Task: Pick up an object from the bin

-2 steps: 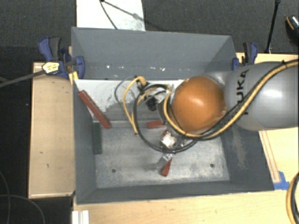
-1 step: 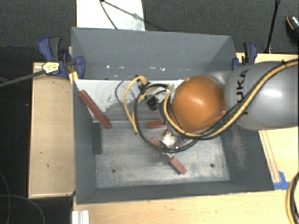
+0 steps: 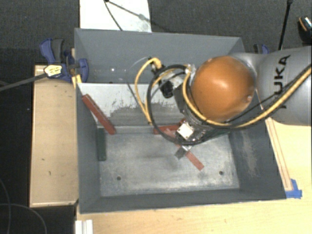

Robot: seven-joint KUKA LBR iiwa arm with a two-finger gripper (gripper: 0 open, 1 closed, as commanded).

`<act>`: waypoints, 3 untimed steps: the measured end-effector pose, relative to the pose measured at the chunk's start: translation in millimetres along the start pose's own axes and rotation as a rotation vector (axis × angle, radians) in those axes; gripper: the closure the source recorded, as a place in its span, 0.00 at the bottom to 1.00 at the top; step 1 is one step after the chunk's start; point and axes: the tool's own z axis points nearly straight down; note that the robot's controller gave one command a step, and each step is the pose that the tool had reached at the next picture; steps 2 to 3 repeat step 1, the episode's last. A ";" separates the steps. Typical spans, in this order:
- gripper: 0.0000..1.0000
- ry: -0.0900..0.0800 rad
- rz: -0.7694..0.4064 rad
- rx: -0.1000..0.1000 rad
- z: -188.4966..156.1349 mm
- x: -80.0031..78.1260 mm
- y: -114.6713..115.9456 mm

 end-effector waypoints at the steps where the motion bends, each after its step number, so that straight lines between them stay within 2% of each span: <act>1: 1.00 -0.003 0.007 -0.004 -17.8 -0.3 -0.8; 3: 1.00 -0.003 0.007 -0.004 -17.8 -0.3 -0.8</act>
Offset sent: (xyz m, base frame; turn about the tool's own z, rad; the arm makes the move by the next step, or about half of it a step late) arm -0.0001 -0.0001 0.0167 0.0000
